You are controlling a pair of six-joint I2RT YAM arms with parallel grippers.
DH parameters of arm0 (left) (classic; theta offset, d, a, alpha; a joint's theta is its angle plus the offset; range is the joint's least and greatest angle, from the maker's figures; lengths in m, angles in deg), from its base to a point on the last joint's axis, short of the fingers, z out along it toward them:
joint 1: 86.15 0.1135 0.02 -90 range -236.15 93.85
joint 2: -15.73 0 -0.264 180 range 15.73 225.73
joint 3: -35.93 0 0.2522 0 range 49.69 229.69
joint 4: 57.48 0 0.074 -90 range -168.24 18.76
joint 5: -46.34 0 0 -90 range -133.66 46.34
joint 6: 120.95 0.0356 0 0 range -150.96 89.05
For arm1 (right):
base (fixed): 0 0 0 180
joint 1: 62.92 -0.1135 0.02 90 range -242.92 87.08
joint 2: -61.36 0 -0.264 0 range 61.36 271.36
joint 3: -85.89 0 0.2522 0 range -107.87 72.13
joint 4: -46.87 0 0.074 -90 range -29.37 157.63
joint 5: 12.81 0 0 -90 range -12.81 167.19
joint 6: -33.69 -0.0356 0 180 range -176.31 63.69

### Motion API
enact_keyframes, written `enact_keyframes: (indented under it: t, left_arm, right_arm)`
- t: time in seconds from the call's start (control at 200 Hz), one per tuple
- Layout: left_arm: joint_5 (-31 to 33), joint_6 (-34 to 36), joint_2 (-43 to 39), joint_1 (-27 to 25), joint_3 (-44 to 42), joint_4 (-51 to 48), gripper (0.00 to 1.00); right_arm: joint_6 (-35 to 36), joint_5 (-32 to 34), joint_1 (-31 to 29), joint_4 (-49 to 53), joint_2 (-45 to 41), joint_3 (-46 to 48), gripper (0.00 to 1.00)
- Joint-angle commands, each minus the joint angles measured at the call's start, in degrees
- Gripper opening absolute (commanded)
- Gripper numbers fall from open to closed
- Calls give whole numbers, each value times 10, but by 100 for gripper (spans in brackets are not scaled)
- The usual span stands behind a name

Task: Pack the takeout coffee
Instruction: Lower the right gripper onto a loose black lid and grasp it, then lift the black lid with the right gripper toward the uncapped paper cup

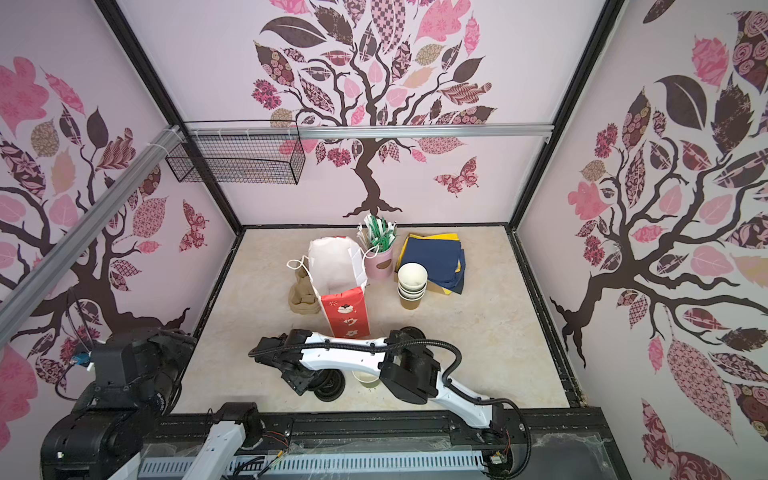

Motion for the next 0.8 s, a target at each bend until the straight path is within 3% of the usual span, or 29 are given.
enact_keyframes:
  t: [0.0,0.455,0.79]
  left_arm:
    - [-4,8,4,2,-12,9,67]
    - [-2,13,11,3,-14,17,67]
    - [-1,12,10,3,-22,15,67]
  right_arm:
    - [-11,-4,-2,19,17,0,81]
    - [-4,-2,-2,12,-7,-1,73]
    - [15,-20,-2,-116,-176,131,70]
